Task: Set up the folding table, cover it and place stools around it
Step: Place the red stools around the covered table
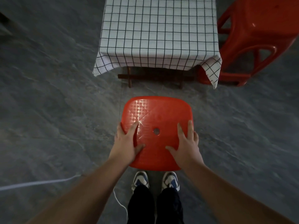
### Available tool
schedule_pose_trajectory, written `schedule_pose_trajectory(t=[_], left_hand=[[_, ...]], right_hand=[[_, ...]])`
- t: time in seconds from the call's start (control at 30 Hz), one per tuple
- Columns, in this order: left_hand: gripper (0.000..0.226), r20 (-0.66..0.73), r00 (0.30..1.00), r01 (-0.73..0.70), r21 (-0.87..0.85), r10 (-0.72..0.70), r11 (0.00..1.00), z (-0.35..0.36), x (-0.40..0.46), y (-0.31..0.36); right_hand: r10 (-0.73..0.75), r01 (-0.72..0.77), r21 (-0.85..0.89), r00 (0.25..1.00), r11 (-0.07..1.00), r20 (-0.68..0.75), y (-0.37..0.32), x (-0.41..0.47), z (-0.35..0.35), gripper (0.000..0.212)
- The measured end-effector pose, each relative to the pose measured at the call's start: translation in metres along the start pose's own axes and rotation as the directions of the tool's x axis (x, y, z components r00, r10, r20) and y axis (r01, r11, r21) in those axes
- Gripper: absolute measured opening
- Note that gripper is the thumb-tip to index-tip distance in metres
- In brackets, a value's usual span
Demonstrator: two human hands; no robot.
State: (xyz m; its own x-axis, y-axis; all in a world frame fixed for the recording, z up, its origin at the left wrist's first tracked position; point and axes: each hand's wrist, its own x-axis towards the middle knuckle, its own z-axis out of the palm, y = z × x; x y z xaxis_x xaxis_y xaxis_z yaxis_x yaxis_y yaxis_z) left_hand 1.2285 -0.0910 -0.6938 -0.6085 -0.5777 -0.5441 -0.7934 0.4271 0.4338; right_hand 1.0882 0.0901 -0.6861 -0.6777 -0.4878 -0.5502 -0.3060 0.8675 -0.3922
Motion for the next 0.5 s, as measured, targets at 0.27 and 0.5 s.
schedule_pose_trajectory(t=[0.27, 0.5], left_hand=[[0.094, 0.017, 1.0, 0.023, -0.026, -0.023, 0.999, 0.015, -0.013, -0.016], [0.092, 0.002, 0.999, 0.033, -0.054, -0.033, 0.998, 0.013, -0.013, -0.014]], right_hand=[[0.012, -0.012, -0.028, 1.0, 1.0, 0.019, 0.007, -0.008, 0.02, 0.1], [0.016, -0.016, 0.007, 1.0, 1.0, 0.0, 0.005, -0.011, 0.022, 0.102]])
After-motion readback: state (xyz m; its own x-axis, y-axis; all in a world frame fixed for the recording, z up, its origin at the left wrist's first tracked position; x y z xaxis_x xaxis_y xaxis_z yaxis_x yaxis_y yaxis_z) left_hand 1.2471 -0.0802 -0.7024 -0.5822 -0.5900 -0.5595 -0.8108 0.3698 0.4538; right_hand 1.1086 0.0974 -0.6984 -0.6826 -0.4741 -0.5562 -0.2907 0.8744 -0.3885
